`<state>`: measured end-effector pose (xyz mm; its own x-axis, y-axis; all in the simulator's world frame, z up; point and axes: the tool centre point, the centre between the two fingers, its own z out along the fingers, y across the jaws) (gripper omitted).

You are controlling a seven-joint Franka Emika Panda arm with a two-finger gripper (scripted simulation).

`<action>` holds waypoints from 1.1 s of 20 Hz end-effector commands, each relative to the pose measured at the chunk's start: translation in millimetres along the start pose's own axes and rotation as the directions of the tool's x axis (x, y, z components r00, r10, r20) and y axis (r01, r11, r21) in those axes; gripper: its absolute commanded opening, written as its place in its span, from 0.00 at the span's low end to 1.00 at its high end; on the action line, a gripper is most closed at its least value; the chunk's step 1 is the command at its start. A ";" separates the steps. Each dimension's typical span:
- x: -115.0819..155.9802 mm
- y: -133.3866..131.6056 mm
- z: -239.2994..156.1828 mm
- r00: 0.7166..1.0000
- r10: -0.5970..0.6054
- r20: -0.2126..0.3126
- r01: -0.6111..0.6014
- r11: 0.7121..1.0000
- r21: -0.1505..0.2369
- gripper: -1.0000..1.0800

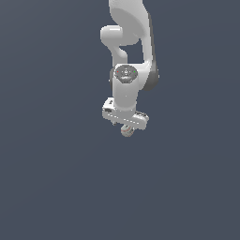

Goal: Pick up the object and move it to a goal position.

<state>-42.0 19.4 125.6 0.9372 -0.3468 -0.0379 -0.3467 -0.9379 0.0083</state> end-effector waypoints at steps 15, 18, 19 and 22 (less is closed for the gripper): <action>-27.9 -7.1 22.7 0.923 0.385 -0.023 -0.384 0.923 0.017 0.96; -31.4 -7.6 25.2 0.903 0.429 -0.026 -0.428 0.903 0.020 0.96; -32.3 -7.7 25.9 0.897 0.441 -0.026 -0.440 0.898 0.021 0.96; -34.7 -8.0 27.6 0.882 0.470 -0.028 -0.469 0.883 0.024 0.96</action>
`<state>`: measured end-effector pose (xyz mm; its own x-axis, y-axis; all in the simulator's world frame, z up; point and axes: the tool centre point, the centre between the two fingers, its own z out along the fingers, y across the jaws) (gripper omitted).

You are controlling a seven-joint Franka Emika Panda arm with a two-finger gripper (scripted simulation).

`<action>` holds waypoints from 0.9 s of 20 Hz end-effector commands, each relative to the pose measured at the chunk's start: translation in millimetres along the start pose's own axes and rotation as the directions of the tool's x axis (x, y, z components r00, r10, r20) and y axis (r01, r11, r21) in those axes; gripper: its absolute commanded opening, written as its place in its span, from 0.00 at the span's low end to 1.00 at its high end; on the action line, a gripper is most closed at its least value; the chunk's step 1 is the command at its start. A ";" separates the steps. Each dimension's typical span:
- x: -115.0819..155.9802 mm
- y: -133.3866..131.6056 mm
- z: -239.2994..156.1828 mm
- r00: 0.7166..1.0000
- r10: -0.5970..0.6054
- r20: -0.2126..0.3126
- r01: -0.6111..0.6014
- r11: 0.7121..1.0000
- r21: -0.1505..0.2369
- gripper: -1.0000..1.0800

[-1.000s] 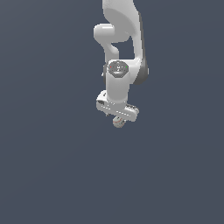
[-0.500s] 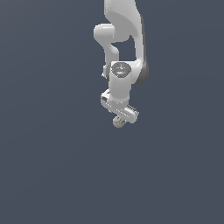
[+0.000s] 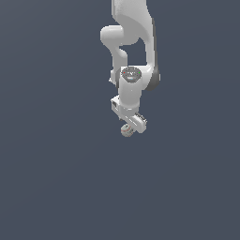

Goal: Pick up the object and move it to a goal position.

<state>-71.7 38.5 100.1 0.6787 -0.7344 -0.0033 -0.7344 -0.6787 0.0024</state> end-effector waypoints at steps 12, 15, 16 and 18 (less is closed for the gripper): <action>-3.1 1.5 7.5 0.999 0.046 -0.003 -0.046 0.999 0.002 0.96; -3.5 1.7 18.3 0.999 0.047 -0.003 -0.047 0.999 0.002 0.96; -3.5 1.9 23.2 0.999 0.048 -0.003 -0.048 0.999 0.002 0.96; -3.6 2.2 33.7 0.999 0.049 -0.003 -0.049 0.999 0.002 0.96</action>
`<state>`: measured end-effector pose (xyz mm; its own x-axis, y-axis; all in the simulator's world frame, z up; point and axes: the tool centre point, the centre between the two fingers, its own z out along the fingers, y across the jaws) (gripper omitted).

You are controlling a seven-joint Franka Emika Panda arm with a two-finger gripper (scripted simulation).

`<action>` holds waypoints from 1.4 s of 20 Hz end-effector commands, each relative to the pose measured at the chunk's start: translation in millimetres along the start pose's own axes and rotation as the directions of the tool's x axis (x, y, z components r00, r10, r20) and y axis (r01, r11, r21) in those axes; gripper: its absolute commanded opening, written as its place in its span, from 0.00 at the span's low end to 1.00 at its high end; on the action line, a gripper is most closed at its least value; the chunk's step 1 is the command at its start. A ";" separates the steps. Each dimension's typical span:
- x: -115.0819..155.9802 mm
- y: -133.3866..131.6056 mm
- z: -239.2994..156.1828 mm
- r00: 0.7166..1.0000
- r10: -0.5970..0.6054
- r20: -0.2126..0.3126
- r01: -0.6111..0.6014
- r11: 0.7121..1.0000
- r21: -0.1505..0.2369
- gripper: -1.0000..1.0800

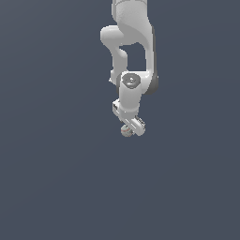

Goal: Pick up the object and move it to a goal position.

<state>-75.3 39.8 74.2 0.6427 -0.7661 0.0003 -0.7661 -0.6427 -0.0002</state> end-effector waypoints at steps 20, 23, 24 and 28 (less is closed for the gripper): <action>-0.2 -1.2 25.2 1.000 0.001 0.000 -0.001 1.000 0.002 0.00; 0.1 -4.0 22.4 1.000 0.001 0.000 -0.001 1.000 0.002 0.00; 0.4 -5.7 20.7 1.000 0.001 0.000 -0.001 1.000 0.002 0.00; 1.9 -16.3 10.3 1.000 0.001 -0.001 -0.001 1.000 0.001 0.00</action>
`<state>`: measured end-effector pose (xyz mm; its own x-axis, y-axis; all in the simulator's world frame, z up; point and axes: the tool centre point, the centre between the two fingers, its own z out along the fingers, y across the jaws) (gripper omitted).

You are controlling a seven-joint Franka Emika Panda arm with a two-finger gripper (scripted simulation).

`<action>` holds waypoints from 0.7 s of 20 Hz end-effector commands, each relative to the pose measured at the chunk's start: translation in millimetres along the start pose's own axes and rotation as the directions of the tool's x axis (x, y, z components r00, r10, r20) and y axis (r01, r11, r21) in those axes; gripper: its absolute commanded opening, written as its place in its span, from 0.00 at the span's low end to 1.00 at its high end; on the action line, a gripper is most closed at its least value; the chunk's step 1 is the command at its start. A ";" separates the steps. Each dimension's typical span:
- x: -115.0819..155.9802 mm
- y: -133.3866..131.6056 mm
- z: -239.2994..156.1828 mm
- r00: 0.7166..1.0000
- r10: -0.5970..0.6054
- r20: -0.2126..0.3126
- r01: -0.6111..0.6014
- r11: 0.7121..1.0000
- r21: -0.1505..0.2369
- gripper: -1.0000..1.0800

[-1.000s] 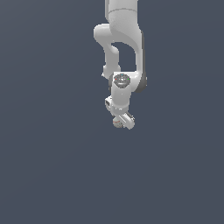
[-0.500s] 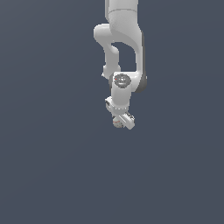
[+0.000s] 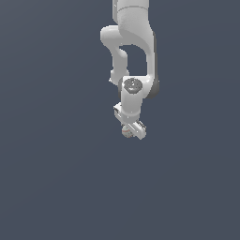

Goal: Pick up the object and move it to a goal position.

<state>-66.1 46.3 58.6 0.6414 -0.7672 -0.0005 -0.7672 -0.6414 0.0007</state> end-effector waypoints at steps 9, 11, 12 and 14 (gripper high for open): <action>7.1 -49.1 -48.1 1.000 0.000 -0.002 0.000 1.000 0.001 0.00; 9.0 -61.6 -60.1 1.000 0.000 -0.003 0.000 1.000 0.001 0.00; 9.9 -68.2 -66.4 1.000 0.000 -0.003 0.000 1.000 0.001 0.00; 11.8 -81.2 -78.8 1.000 0.000 -0.003 0.000 1.000 0.001 0.00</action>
<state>-5.0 84.1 126.6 0.6414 -0.7672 0.0012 -0.7672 -0.6414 0.0013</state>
